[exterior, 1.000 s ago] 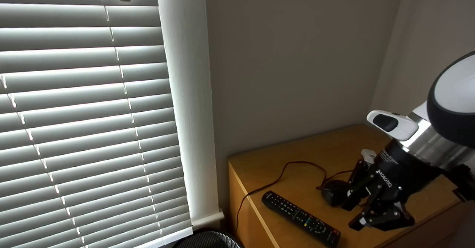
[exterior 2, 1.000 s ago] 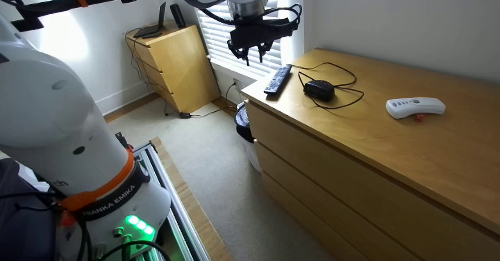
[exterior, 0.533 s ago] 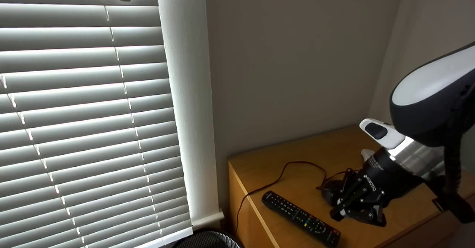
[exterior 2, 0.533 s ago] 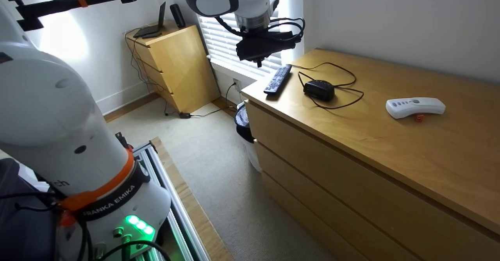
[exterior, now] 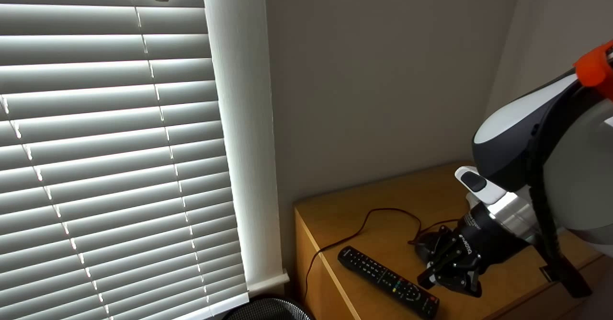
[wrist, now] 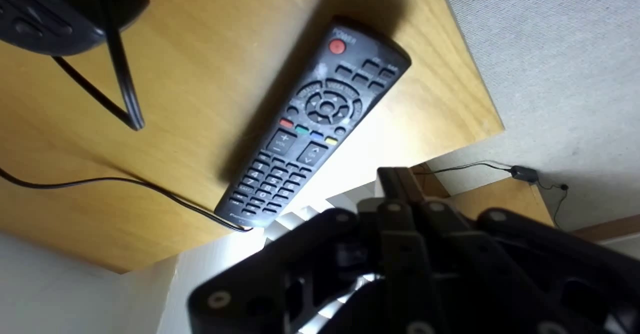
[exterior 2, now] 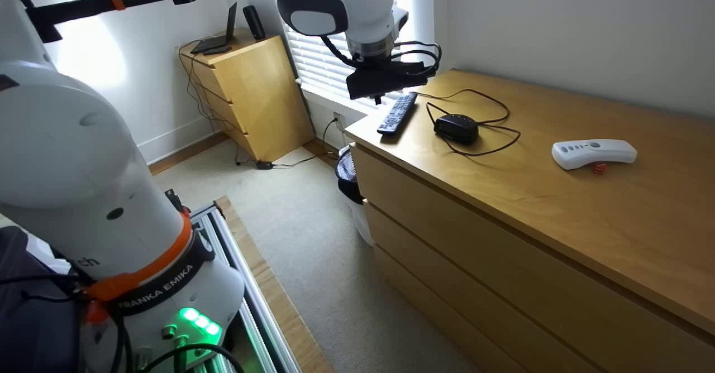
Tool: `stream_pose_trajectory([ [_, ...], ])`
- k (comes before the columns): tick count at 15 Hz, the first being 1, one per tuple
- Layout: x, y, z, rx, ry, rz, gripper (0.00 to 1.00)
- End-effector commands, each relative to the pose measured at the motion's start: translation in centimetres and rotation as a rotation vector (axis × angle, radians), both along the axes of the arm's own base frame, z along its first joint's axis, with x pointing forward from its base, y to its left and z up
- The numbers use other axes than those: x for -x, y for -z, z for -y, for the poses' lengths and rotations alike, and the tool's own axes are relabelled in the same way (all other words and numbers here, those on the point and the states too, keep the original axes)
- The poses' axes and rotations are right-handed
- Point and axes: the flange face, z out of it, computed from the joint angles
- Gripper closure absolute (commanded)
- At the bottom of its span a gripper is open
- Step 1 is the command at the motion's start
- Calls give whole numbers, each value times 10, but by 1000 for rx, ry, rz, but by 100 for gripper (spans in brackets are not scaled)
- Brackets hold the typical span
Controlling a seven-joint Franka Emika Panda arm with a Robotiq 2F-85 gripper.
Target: Press the button in the middle of the arrows on the black remote
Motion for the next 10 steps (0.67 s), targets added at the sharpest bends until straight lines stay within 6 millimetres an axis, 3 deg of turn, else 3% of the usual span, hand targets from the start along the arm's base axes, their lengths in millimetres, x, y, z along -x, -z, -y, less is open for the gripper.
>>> stream_pose_trajectory([
  [1, -4, 15, 0, 23, 0, 24, 100],
  [7, -6, 29, 0, 26, 5, 28, 100],
  [10, -6, 25, -1, 1, 15, -3, 99],
])
